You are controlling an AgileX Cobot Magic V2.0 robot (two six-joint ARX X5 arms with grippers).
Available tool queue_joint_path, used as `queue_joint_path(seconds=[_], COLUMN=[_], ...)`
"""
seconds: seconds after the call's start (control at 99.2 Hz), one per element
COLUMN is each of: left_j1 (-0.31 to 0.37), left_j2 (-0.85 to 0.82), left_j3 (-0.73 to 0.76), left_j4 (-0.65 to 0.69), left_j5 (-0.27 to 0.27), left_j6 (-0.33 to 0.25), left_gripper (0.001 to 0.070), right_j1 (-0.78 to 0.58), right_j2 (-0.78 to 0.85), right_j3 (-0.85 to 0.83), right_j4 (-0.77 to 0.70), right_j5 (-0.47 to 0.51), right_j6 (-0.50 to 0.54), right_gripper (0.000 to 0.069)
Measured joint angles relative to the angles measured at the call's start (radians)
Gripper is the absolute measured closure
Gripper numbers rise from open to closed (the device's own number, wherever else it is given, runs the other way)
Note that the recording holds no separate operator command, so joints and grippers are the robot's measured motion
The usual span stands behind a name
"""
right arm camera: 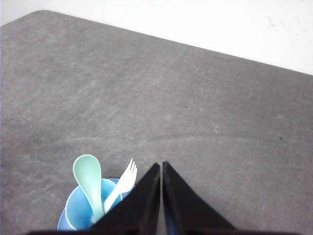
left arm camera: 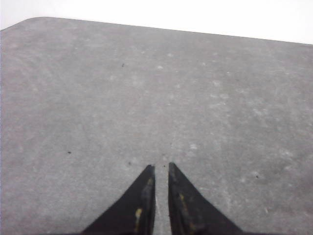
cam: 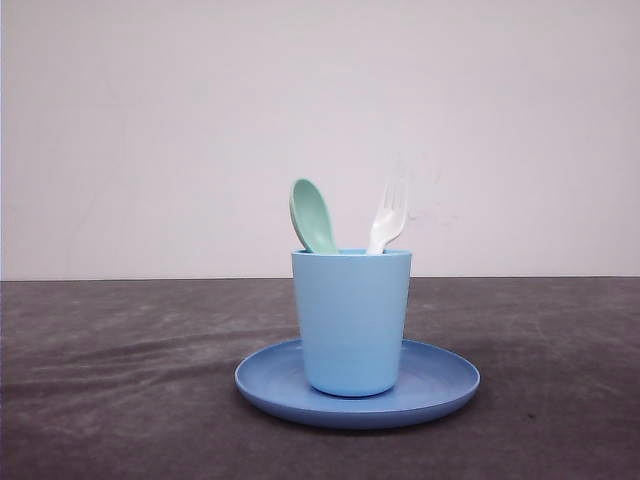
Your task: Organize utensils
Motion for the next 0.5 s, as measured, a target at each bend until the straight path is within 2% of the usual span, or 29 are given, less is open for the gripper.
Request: queue_joint_path(seconds=[0.161, 0.504], left_j1=[0.0, 0.0], left_j2=[0.0, 0.0], left_j3=[0.0, 0.0], left_j4=[0.0, 0.0], left_j5=[0.027, 0.037], left_j6=[0.005, 0.042], left_gripper=[0.0686, 0.0686], right_j1=[0.0, 0.0], right_j2=[0.0, 0.0], right_j3=[0.0, 0.0], right_j4=[0.004, 0.004], right_j5=[0.0, 0.0], right_j6=[0.0, 0.0], right_gripper=[0.0685, 0.0685])
